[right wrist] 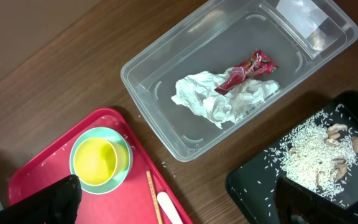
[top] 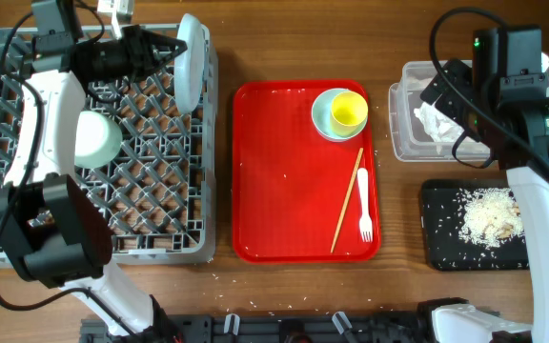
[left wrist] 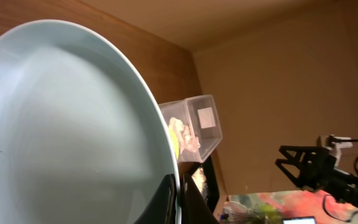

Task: Sort waste into correct bins and load items into the dishwasher rack
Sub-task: 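Lift the light-blue plate with the left gripper and stand it upright in the rack, then reach the left gripper to the yellow cup and grip its rim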

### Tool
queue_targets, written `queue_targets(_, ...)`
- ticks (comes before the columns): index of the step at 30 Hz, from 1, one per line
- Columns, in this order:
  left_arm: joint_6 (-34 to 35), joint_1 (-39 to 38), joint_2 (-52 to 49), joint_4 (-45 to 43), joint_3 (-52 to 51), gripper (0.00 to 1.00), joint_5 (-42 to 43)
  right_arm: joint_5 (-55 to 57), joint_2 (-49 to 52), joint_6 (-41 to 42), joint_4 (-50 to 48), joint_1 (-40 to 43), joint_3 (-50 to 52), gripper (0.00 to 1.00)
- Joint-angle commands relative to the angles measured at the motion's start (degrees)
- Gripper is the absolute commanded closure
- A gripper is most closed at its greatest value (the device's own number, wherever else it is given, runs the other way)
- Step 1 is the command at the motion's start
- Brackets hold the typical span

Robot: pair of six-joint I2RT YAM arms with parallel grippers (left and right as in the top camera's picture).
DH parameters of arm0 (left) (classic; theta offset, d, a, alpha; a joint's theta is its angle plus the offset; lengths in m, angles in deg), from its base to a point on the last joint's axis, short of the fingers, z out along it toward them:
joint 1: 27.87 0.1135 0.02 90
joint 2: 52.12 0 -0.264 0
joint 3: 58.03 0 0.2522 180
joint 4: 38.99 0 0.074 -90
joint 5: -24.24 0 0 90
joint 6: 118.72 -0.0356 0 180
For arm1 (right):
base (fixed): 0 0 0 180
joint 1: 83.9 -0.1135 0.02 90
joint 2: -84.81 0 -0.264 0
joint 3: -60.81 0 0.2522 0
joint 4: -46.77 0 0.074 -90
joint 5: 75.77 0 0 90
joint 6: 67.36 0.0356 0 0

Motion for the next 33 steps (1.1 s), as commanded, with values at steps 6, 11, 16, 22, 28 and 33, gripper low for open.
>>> queue_targets(6,-0.1,1.0,0.3,2.3,0.7,0.65,-10.8,1.3,0.5,-0.5,0.0,0.2,-0.5,0.0)
queue_targets(11,-0.2,1.8,3.5,6.2,0.7,0.2,-24.0,1.3,0.5,-0.6,0.0,0.2,-0.5,0.0)
queue_targets(16,-2.6,0.3,13.3,10.8,0.7,0.31,-30.0,1.3,0.5,-0.5,0.0,0.2,-0.5,0.0)
queue_targets(22,-14.6,-20.1,17.9,14.0,0.6,0.33,-34.0,1.3,0.5,-0.5,0.0,0.2,-0.5,0.01)
queue_targets(28,-15.6,-45.4,9.2,8.7,0.6,0.28,-66.5,1.3,0.5,-0.5,0.0,0.2,-0.5,0.0)
queue_targets(33,-23.5,-52.2,1.6,3.8,0.6,0.3,-67.7,1.3,0.5,-0.5,0.0,0.2,-0.5,0.0)
